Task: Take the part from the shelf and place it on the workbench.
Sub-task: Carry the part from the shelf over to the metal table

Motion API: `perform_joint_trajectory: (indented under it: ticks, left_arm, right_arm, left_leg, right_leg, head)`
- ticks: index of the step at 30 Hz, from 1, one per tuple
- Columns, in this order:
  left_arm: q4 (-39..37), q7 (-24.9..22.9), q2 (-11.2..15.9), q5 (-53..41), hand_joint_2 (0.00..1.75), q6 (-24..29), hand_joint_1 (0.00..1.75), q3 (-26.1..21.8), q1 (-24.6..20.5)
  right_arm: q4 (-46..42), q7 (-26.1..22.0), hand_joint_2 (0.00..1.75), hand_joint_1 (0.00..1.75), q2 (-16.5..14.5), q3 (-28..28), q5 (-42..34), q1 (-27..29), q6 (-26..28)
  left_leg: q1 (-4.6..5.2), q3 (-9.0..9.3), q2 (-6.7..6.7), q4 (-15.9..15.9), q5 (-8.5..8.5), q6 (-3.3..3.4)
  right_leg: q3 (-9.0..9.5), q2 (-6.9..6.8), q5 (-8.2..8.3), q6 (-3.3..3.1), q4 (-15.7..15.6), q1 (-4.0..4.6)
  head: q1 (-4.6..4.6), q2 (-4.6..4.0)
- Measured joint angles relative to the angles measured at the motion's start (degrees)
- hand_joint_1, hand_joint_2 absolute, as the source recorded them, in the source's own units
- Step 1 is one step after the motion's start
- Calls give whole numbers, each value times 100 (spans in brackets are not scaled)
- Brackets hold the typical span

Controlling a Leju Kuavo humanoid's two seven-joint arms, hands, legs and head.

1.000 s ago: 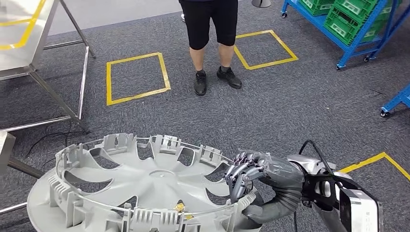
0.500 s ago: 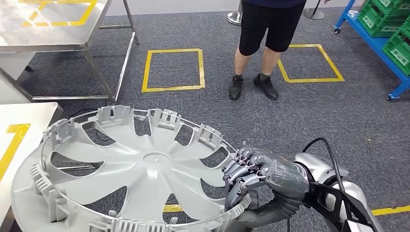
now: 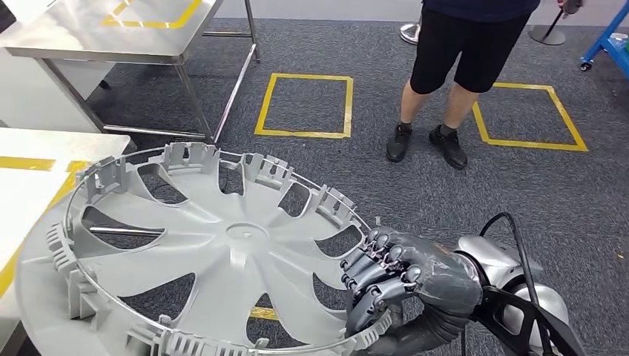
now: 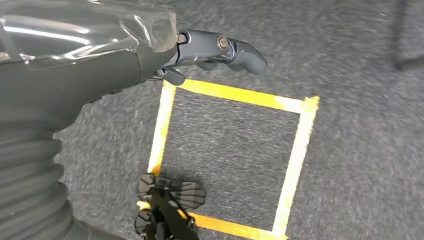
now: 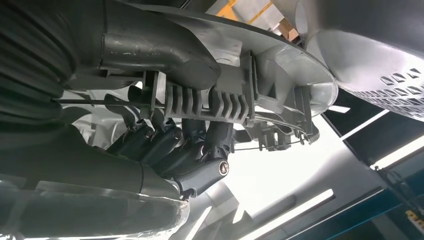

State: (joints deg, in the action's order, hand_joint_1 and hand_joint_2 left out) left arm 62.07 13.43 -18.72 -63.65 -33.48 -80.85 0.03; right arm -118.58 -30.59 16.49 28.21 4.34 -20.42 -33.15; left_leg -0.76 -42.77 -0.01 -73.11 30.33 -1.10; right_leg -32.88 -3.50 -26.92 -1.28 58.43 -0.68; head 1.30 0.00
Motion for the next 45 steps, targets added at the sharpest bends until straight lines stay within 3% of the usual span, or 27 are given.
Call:
perform_joint_trajectory:
  ticks: [2,4,5,7,9,11,13,14,15,16,18,20,22,24,26,28,29,30,31,33,35,36,38,40,42,44,45]
  left_arm:
    - [21,-9,-18,-22,175,-39,0,-21,-5]
    - [57,-20,-41,-43,175,-65,0,-29,-20]
    - [72,-25,-52,-49,175,-72,0,-37,-26]
    - [99,-35,-74,-57,175,-88,0,-68,-24]
    - [132,-41,-99,-59,175,-109,0,-93,-25]
    - [151,-44,-120,-55,175,-126,0,-98,-38]
    - [155,-51,-133,-40,175,-138,0,-98,-44]
    - [155,-57,-141,-29,175,-142,0,-98,-40]
    - [155,-62,-145,-19,175,-145,0,-98,-36]
    - [155,-66,-150,-10,175,-146,0,-98,-32]
    - [158,-69,-156,1,175,-147,0,-100,-27]
    - [169,-72,-157,5,175,-147,0,-102,-13]
    - [184,-73,-156,4,175,-147,0,-103,19]
    - [191,-73,-161,3,175,-147,0,-103,41]
    - [193,-73,-165,4,175,-147,0,-101,34]
    - [193,-73,-168,4,175,-147,0,-96,26]
    - [193,-73,-170,4,175,-146,0,-95,26]
    - [192,-72,-171,4,175,-146,0,-96,30]
    - [193,-72,-170,3,175,-145,0,-97,33]
    - [203,-70,-158,3,175,-152,0,-97,34]
    - [216,-63,-150,6,175,-173,0,-88,29]
    - [223,-60,-147,7,175,-182,0,-84,30]
    - [235,-53,-151,10,175,-184,0,-80,38]
    - [245,-48,-158,13,175,-182,0,-76,39]
    - [249,-46,-170,14,175,-182,0,-66,31]
    - [249,-48,-187,22,175,-173,0,-61,30]
    - [248,-50,-196,35,175,-163,0,-62,32]
  right_arm:
    - [-14,-10,175,166,-45,-20,-2,6,63]
    - [-47,-32,175,166,-93,-65,-34,11,139]
    - [-65,-45,175,166,-116,-91,-62,16,173]
    - [-102,-72,175,166,-172,-163,-216,32,244]
    - [-156,-83,175,166,-247,-300,-605,86,295]
    - [-213,-34,175,166,-320,-536,-1219,190,248]
    - [-245,76,175,166,-421,-845,-1875,303,84]
    - [-251,139,175,166,-484,-1000,-2137,348,-16]
    - [-256,187,175,166,-544,-1135,-2321,382,-100]
    - [-264,220,175,166,-596,-1250,-2437,408,-161]
    - [-283,255,175,166,-666,-1412,-2519,439,-219]
    - [-305,275,175,166,-717,-1525,-2539,469,-245]
    - [-329,302,175,166,-777,-1593,-2537,502,-280]
    - [-357,327,175,166,-841,-1622,-2526,530,-322]
    - [-390,335,175,166,-883,-1649,-2526,565,-346]
    - [-407,343,175,166,-909,-1671,-2523,600,-353]
    - [-408,351,175,166,-920,-1677,-2517,614,-357]
    - [-413,364,175,166,-931,-1682,-2507,625,-363]
    - [-420,380,175,166,-938,-1688,-2497,631,-368]
    - [-440,417,175,166,-947,-1699,-2474,635,-374]
    - [-461,455,175,166,-958,-1706,-2458,641,-382]
    - [-468,481,175,166,-967,-1707,-2451,645,-385]
    - [-485,537,175,166,-986,-1707,-2441,651,-390]
    - [-507,576,175,166,-993,-1714,-2432,662,-390]
    - [-519,596,175,166,-988,-1731,-2428,687,-390]
    - [-519,640,175,166,-984,-1743,-2421,711,-372]
    - [-517,677,175,166,-984,-1745,-2406,719,-351]
  left_leg:
    - [32,423,212,805,-344,46]
    - [85,702,394,1339,-494,109]
    - [112,724,398,1408,-490,135]
    - [106,735,252,1448,-517,194]
    - [72,800,111,1516,-562,262]
    - [58,838,-46,1544,-585,305]
    - [62,841,-234,1540,-582,315]
    - [62,848,-330,1538,-579,314]
    - [60,859,-426,1536,-574,308]
    - [57,871,-520,1530,-566,297]
    - [58,872,-689,1501,-541,254]
    - [62,832,-809,1477,-526,198]
    - [49,793,-881,1476,-528,142]
    - [51,718,-634,1332,-435,85]
    - [52,434,-216,765,-131,37]
    - [24,34,-53,5,174,8]
    - [15,-73,-35,-193,208,4]
    - [12,-56,-21,-151,131,9]
    - [17,92,14,129,-31,27]
    - [72,554,279,952,-348,115]
    - [143,793,494,1391,-442,210]
    - [164,789,483,1412,-429,240]
    - [159,835,327,1506,-475,290]
    - [104,946,169,1639,-561,341]
    - [59,997,8,1692,-611,362]
    - [46,996,-182,1690,-613,354]
    - [37,1001,-281,1687,-609,343]
  right_leg:
    - [33,-126,-34,21,1,29]
    - [55,-240,-71,62,4,68]
    - [62,-300,-85,88,1,79]
    - [70,-375,-114,141,4,70]
    - [-11,-151,-239,164,213,45]
    - [-327,194,-511,140,869,23]
    - [-716,312,-709,151,1554,17]
    - [-801,326,-686,185,1640,12]
    - [-769,338,-569,233,1487,2]
    - [-631,371,-384,284,1130,-17]
    - [-295,586,-31,328,345,-59]
    - [-152,739,103,263,37,-56]
    - [-145,667,116,177,37,-39]
    - [-122,547,116,101,17,-44]
    - [-88,399,91,25,7,-22]
    - [-74,237,63,-21,8,19]
    - [-71,158,51,-29,8,36]
    - [-65,83,40,-33,8,50]
    - [-52,12,27,-31,8,63]
    - [-11,-120,-4,-17,7,98]
    - [18,-242,-34,18,4,115]
    - [26,-305,-41,38,-3,116]
    - [58,-375,-69,83,-9,111]
    - [-31,-128,-212,98,255,94]
    - [-378,212,-488,92,968,56]
    - [-744,311,-648,139,1597,20]
    - [-801,322,-597,192,1625,-3]
  head:
    - [0,0]
    - [-7,0]
    - [-12,0]
    - [-14,1]
    - [-23,1]
    - [-44,0]
    - [-57,0]
    - [-50,0]
    - [-46,0]
    - [-43,0]
    - [-47,0]
    - [-48,0]
    - [-45,0]
    - [-34,0]
    - [-17,0]
    - [-12,0]
    - [-11,0]
    - [-11,0]
    - [-11,0]
    - [-16,0]
    - [-21,0]
    - [-23,0]
    - [-25,0]
    - [-36,0]
    - [-52,0]
    - [-58,0]
    - [-58,0]
